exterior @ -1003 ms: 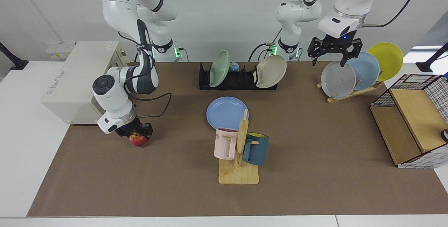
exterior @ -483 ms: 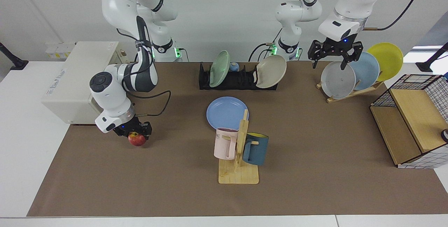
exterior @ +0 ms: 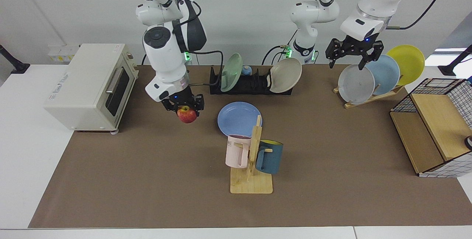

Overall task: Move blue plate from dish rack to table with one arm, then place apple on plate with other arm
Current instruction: 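Carry the apple with the right gripper over the blue plate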

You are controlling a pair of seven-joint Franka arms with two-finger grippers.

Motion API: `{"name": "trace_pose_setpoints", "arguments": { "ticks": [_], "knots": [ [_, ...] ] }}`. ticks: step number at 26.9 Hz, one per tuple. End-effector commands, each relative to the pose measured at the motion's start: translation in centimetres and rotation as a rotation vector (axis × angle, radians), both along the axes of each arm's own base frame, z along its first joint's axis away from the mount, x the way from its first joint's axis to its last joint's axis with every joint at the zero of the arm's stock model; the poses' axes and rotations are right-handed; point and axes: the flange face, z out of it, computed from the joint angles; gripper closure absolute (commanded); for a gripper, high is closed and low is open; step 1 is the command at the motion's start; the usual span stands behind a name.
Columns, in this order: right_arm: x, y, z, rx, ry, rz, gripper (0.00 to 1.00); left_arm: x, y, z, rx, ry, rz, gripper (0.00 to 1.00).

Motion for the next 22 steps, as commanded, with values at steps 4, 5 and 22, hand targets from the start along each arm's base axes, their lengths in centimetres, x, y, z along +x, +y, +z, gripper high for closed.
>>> {"name": "trace_pose_setpoints", "arguments": {
  "ticks": [4, 5, 22],
  "knots": [
    [-2.8, 9.3, -2.5, 0.082, -0.01, -0.098, 1.0, -0.8, 0.6, 1.1, -0.001, 0.0, 0.023, 0.0],
    [-3.0, 10.1, -2.9, 0.086, -0.018, -0.089, 1.0, -0.9, 0.7, 1.2, 0.0, -0.002, 0.025, 0.0],
    [-6.1, 15.3, -12.6, 0.068, -0.026, -0.002, 1.0, -0.9, 1.3, 1.4, 0.003, -0.007, 0.036, 0.0]
  ]
}}
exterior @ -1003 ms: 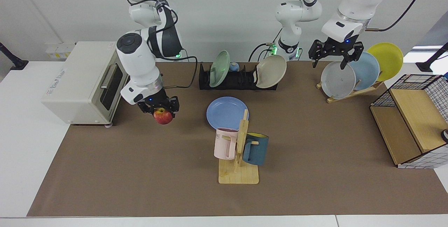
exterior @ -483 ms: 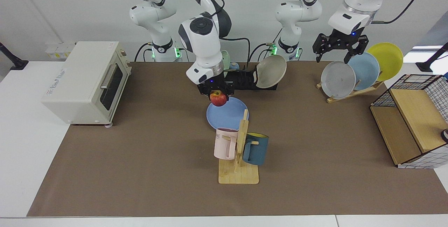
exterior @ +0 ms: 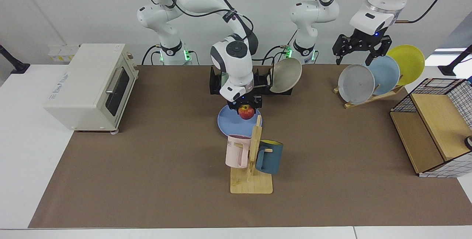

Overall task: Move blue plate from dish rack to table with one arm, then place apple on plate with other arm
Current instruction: 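Lower the apple onto the blue plate and open the right gripper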

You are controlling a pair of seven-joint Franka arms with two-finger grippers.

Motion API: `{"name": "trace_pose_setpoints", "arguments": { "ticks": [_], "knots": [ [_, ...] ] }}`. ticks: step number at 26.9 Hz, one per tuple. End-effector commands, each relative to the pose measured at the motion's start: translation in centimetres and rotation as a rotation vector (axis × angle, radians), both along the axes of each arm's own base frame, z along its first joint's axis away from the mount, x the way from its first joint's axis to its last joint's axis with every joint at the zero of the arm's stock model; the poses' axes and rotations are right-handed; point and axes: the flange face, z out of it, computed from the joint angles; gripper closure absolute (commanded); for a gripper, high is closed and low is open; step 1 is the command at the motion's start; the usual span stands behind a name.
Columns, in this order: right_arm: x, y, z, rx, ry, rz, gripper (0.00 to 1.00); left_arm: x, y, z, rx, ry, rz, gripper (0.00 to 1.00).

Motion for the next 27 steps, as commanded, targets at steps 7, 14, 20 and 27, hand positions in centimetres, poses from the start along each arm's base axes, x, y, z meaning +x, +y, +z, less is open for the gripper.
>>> {"name": "trace_pose_setpoints", "arguments": {
  "ticks": [7, 14, 20, 27],
  "knots": [
    [-0.6, -1.7, -1.2, 0.014, -0.007, -0.012, 1.0, -0.5, 0.1, 0.5, 0.002, 0.008, 0.011, 0.0],
    [-0.4, -2.4, -1.8, 0.006, 0.0, -0.005, 1.0, -0.5, 0.1, 0.5, 0.002, 0.008, 0.011, 0.0],
    [-0.5, -2.6, -2.4, 0.006, -0.002, -0.014, 1.0, -0.5, 0.1, 0.5, 0.002, 0.008, 0.009, 0.0],
    [-0.2, -2.9, -2.4, 0.007, -0.002, -0.018, 0.49, -0.5, 0.1, 0.5, 0.001, 0.006, 0.009, 0.0]
  ]
}}
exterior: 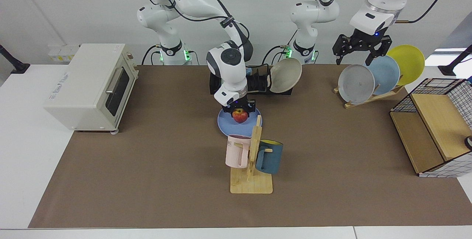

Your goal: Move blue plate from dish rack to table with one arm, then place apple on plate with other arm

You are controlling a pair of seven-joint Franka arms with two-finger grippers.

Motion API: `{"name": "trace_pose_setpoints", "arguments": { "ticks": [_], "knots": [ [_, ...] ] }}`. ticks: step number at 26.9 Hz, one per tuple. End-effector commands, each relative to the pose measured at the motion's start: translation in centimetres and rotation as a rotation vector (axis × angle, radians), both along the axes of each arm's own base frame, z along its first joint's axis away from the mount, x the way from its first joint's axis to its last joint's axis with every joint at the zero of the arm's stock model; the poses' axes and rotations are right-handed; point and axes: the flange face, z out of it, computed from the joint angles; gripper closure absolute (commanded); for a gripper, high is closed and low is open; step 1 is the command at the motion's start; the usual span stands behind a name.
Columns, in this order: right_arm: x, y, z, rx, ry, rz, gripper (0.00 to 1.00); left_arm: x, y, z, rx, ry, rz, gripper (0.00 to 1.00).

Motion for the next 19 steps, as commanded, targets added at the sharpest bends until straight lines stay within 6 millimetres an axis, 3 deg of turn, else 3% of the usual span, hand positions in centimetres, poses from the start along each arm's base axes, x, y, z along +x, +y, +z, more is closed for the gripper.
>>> {"name": "trace_pose_setpoints", "arguments": {
  "ticks": [1, 2, 9, 13, 17, 19],
  "knots": [
    [0.0, -0.7, 0.4, 0.027, -0.012, 0.004, 0.28, -0.5, 0.1, 0.6, 0.001, 0.004, 0.009, 0.0],
    [0.0, -0.7, 0.4, 0.029, -0.011, 0.002, 0.0, -0.5, 0.1, 0.5, 0.002, 0.007, 0.009, 0.0],
    [-0.1, 0.1, 1.0, 0.035, -0.015, 0.001, 0.0, -0.5, 0.1, 0.5, 0.001, 0.006, 0.009, 0.0],
    [0.3, -0.2, 2.4, 0.039, -0.018, -0.005, 0.0, -0.5, 0.1, 0.6, 0.002, 0.006, 0.009, 0.0],
    [1.5, -2.4, 5.9, 0.038, -0.019, -0.025, 0.0, -0.5, 0.1, 0.6, 0.001, 0.004, 0.011, 0.0],
    [3.4, -5.7, 9.0, 0.045, -0.045, -0.068, 0.0, -0.5, 0.1, 0.6, 0.001, 0.004, 0.009, 0.0]
  ]
}}
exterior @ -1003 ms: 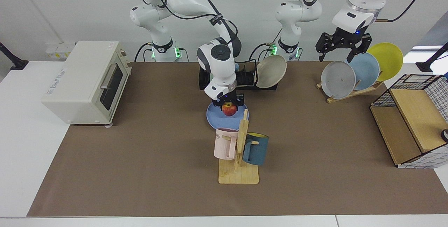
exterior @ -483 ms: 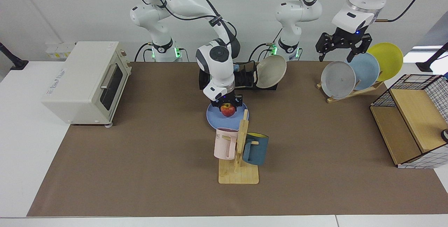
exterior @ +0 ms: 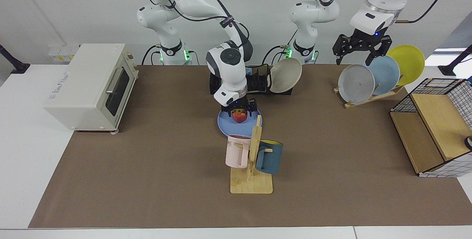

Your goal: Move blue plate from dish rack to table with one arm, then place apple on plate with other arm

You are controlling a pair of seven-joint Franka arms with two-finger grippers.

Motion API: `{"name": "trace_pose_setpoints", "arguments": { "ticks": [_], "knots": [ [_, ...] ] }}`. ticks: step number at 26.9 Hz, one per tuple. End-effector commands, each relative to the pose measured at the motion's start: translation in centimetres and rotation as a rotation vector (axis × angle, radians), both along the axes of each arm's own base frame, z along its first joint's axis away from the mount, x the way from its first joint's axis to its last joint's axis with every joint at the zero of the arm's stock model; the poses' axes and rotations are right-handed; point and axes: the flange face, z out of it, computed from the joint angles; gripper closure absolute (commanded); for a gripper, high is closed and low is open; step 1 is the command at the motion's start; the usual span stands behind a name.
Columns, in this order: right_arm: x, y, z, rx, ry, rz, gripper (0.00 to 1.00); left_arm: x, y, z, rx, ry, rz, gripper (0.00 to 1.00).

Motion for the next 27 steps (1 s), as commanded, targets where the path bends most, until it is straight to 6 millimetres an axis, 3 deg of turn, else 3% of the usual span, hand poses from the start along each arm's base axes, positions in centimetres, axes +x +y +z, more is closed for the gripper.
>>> {"name": "trace_pose_setpoints", "arguments": {
  "ticks": [1, 5, 10, 19, 23, 27],
  "knots": [
    [3.0, -6.4, 6.9, 0.026, -0.021, -0.062, 0.0, -0.4, 0.2, 0.5, 0.001, 0.006, 0.012, 0.0],
    [4.4, -10.7, 9.7, 0.01, -0.038, 0.06, 0.0, -0.5, 0.1, 0.6, 0.001, 0.004, 0.009, 0.0],
    [6.2, -18.0, 13.1, -0.01, -0.038, 0.153, 0.0, -0.5, 0.1, 0.6, 0.001, 0.004, 0.011, 0.0],
    [5.0, -30.0, 18.1, -0.024, -0.009, 0.259, 0.0, -0.5, 0.1, 0.5, 0.001, 0.006, 0.009, 0.0],
    [3.6, -33.4, 19.7, -0.022, 0.016, 0.273, 0.0, -0.5, 0.1, 0.6, 0.001, 0.003, 0.009, 0.0],
    [2.1, -34.7, 21.3, -0.015, 0.038, 0.245, 0.0, -0.5, 0.1, 0.5, 0.002, 0.007, 0.011, 0.0]
  ]
}}
